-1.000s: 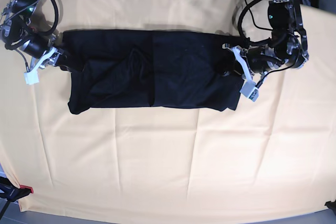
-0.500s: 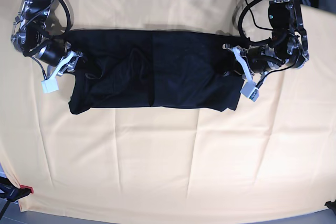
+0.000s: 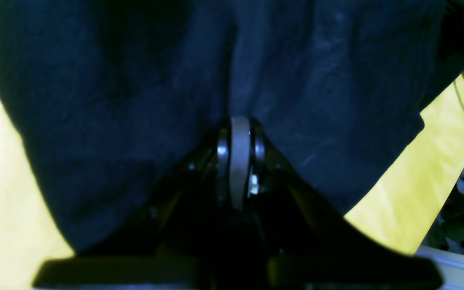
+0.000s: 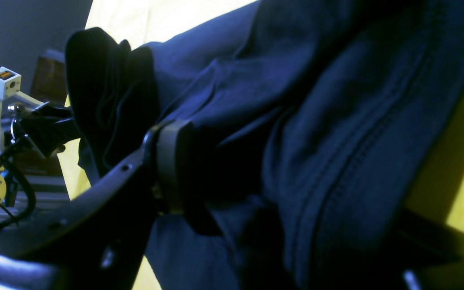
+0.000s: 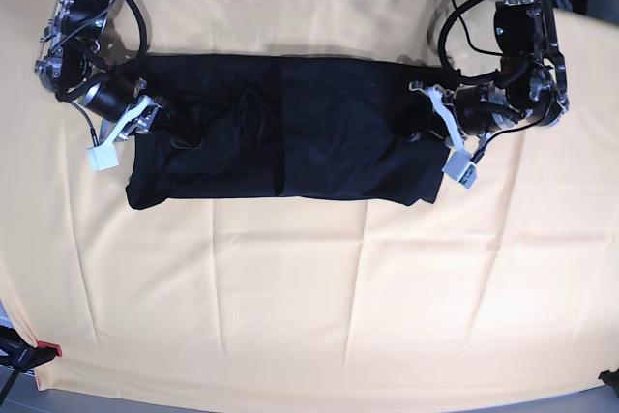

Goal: Fold the T-shirt properly
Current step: 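Grasp both ends of the folded shirt with the left and right grippers, then fold the shirt with the right gripper over toward the left gripper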

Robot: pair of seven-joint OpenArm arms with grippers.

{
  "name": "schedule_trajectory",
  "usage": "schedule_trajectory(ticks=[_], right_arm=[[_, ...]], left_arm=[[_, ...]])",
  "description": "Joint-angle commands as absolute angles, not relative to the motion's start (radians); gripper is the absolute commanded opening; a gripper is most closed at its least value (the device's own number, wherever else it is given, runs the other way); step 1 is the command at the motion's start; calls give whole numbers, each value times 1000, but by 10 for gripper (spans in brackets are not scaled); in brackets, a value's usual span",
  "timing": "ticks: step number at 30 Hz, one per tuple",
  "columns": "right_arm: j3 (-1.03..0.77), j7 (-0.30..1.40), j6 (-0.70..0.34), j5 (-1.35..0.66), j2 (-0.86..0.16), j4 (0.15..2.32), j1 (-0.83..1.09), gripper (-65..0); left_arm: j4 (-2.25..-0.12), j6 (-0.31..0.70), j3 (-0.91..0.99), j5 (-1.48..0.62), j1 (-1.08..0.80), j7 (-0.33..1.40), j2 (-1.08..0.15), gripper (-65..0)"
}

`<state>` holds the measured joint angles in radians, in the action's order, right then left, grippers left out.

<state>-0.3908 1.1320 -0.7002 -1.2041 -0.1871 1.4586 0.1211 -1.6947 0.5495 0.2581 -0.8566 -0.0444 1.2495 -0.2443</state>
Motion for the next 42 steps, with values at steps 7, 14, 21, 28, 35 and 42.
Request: schedule_trajectory(ticks=[7, 14, 21, 28, 35, 42], right_arm=[[-392, 1137, -698, -1226, -189, 1469, 112, -595], [-393, 1175, -698, -1226, -211, 1471, 51, -650], [-394, 1336, -698, -1224, -335, 1500, -45, -650], [-395, 1303, -666, -1052, -515, 1555, -83, -650], [-395, 1259, -569, -823, -619, 1665, -116, -650], [-395, 1258, -498, -870, -591, 1854, -108, -650]], left_arm=[[-1717, 548, 268, -926, -27, 1235, -255, -650], [-1768, 546, 462, -1127, 32, 1266, -255, -650], [-1787, 545, 667, -1136, 27, 1272, -295, -650], [-1787, 545, 717, -1135, -29, 1272, -372, -650], [-1785, 545, 716, -1142, -39, 1272, -365, -650], [-1785, 545, 714, -1143, -39, 1272, -365, -650]])
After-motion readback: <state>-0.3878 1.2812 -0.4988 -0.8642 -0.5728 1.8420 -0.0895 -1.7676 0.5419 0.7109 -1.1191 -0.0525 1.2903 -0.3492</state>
